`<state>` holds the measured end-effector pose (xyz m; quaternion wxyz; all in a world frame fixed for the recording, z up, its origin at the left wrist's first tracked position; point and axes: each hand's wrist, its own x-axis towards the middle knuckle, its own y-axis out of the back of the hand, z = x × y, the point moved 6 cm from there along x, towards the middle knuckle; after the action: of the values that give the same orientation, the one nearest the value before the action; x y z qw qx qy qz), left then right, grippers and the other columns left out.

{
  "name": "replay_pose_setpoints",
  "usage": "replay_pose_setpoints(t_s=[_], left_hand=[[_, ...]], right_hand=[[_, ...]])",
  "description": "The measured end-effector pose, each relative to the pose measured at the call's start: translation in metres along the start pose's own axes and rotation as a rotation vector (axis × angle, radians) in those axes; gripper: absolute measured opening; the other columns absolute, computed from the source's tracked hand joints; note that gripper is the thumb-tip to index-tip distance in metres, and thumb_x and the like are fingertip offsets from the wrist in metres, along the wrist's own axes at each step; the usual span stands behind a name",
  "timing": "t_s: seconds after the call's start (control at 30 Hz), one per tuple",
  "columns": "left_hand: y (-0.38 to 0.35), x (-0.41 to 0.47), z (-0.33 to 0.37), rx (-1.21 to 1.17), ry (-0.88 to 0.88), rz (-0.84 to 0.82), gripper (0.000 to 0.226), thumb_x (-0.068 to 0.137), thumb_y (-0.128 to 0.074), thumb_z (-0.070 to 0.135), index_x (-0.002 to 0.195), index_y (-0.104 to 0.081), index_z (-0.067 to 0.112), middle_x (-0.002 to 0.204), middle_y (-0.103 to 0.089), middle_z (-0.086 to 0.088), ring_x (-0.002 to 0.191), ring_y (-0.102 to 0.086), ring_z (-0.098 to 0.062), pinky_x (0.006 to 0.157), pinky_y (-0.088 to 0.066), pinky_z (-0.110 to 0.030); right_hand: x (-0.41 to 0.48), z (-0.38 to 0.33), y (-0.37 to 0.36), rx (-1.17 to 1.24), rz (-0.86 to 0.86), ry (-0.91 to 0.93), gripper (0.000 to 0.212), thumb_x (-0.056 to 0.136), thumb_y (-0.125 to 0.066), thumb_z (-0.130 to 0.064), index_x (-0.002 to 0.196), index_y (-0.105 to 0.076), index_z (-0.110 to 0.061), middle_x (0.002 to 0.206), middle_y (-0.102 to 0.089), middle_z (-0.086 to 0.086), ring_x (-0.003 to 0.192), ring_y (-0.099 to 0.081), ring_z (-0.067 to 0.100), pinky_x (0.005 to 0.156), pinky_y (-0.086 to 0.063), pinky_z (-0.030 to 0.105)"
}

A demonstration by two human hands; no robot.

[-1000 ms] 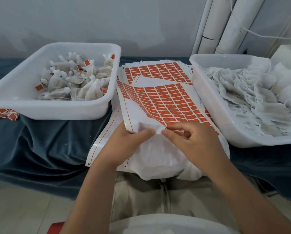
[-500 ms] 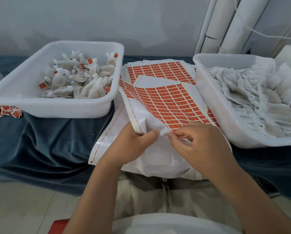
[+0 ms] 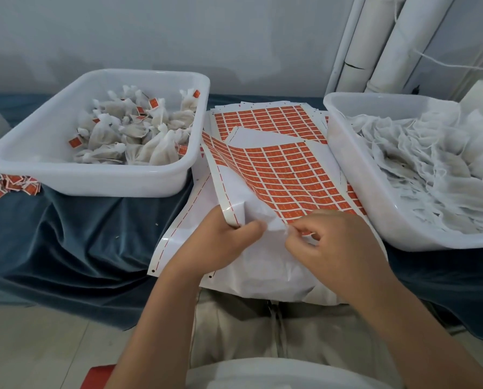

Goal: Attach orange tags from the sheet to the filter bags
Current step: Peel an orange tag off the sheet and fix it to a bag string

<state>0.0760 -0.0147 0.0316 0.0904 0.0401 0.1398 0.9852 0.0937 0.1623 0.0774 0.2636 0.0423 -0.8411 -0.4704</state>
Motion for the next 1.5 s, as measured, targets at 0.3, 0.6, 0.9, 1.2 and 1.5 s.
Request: replay_pose_setpoints(t_s=[0.3,0.6,0.9,1.2,1.5], left_hand=[[0.031,0.001,-0.017,-0.221,0.243,0.188,0.05,0.08,-0.079,0.048,0.127,-0.063,0.05,0.118,-0.073,0.025,0.106,-0.071,-0.003,0.1,-0.055,-0.042],[0.041,-0.006,0.004,0.614,0.343,0.513,0.099,0.083,-0.084,0.046,0.156,-0.021,0.02,0.144,-0.04,-0.002,0.131,-0.048,-0.025,0.108,-0.047,-0.045],[-0.03,-0.011,0.058,0.005,-0.036,0.105,0.034,0.088,-0.046,0.076,0.102,-0.071,0.057,0.103,-0.074,0.029,0.096,-0.069,0.004,0.077,-0.055,-0.018],[-0.053,-0.007,0.038,-0.431,0.027,0.268,0.016,0.094,-0.071,0.047,0.09,-0.076,0.032,0.087,-0.077,0.006,0.079,-0.073,-0.006,0.069,-0.054,-0.012],[-0.056,0.003,0.021,-0.717,0.059,0.163,0.025,0.097,-0.061,0.045,0.096,-0.078,0.026,0.107,-0.077,-0.008,0.096,-0.073,-0.018,0.083,-0.056,-0.027]], right_hand=[[0.0,0.044,0.037,0.539,0.287,-0.381,0.026,0.096,-0.067,-0.029,0.076,-0.08,-0.039,0.068,-0.072,-0.021,0.06,-0.068,0.004,0.05,-0.052,0.017],[0.003,0.058,0.034,1.221,0.305,-0.584,0.055,0.102,-0.062,-0.017,0.049,-0.047,-0.027,0.054,-0.023,-0.008,0.044,-0.018,0.008,0.038,-0.023,0.021],[0.0,0.042,0.021,1.369,0.198,-0.585,0.042,0.095,-0.067,-0.026,0.057,-0.05,-0.026,0.057,-0.023,-0.009,0.044,-0.019,0.007,0.037,-0.025,0.019],[-0.002,0.022,0.002,1.198,0.011,-0.521,0.032,0.102,-0.061,-0.03,0.074,-0.076,-0.031,0.057,-0.028,-0.005,0.047,-0.021,0.011,0.043,-0.027,0.023],[0.004,0.034,0.002,1.587,0.07,-0.642,0.044,0.1,-0.04,-0.002,0.114,-0.079,-0.015,0.069,-0.03,-0.003,0.051,-0.026,0.009,0.044,-0.031,0.022]])
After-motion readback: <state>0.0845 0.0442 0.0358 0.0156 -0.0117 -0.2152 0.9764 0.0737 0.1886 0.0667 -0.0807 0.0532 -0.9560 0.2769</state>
